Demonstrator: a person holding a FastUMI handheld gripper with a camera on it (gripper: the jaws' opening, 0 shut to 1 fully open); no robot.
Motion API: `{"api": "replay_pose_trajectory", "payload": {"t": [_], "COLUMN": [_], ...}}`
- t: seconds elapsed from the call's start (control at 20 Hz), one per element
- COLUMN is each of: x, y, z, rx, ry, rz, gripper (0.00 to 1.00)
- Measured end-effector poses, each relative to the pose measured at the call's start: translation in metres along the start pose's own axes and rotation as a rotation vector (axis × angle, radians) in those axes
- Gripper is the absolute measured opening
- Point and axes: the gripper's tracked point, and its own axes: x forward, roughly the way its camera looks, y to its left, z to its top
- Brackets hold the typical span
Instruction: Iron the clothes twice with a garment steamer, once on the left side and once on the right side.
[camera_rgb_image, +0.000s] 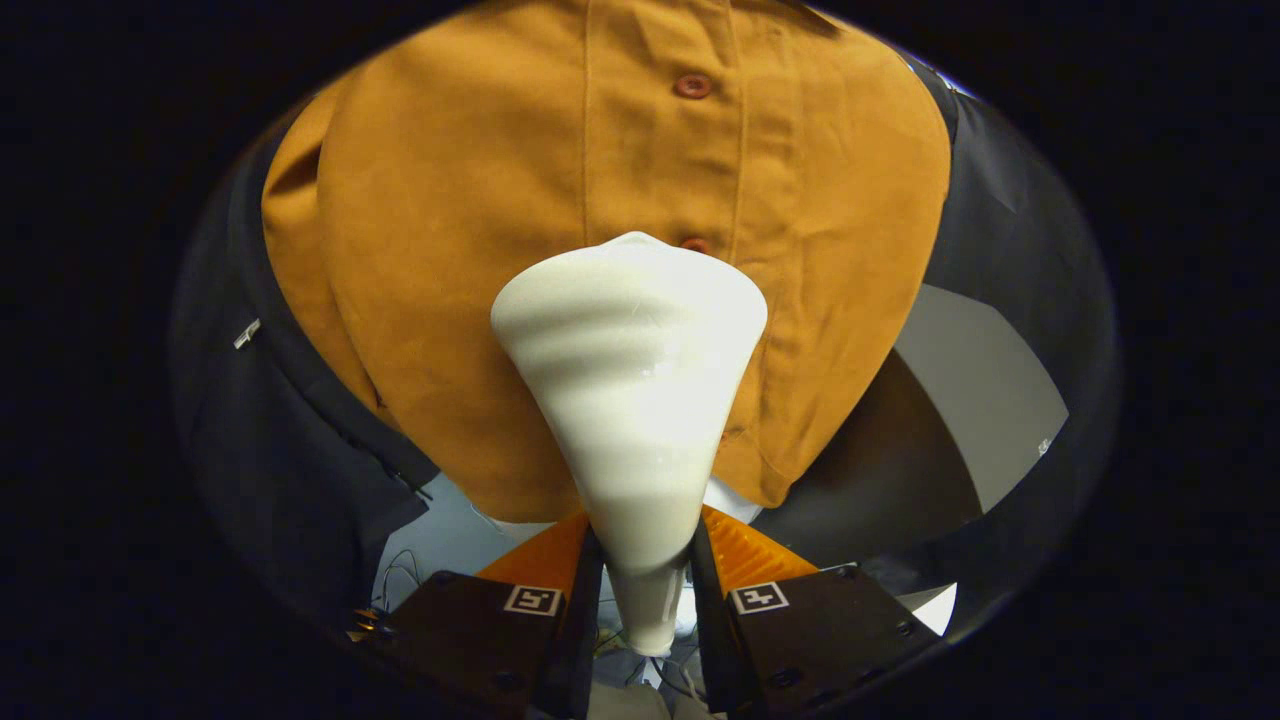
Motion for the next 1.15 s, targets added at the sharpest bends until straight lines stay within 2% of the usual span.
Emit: {"api": "replay_pose_trajectory", "payload": {"t": [0.55, 0.95, 1.15], "x": [-0.053, -0.099, -0.124], "y": [-0.082, -0.114, -0.118], "z": [0.056, 0.103, 0.124], "rx": [0.061, 0.092, 0.106], "ry": [-0.218, -0.453, -0.582], "rz": [-0.022, -0.010, 0.033], "gripper": [0.47, 0.46, 0.46]}}
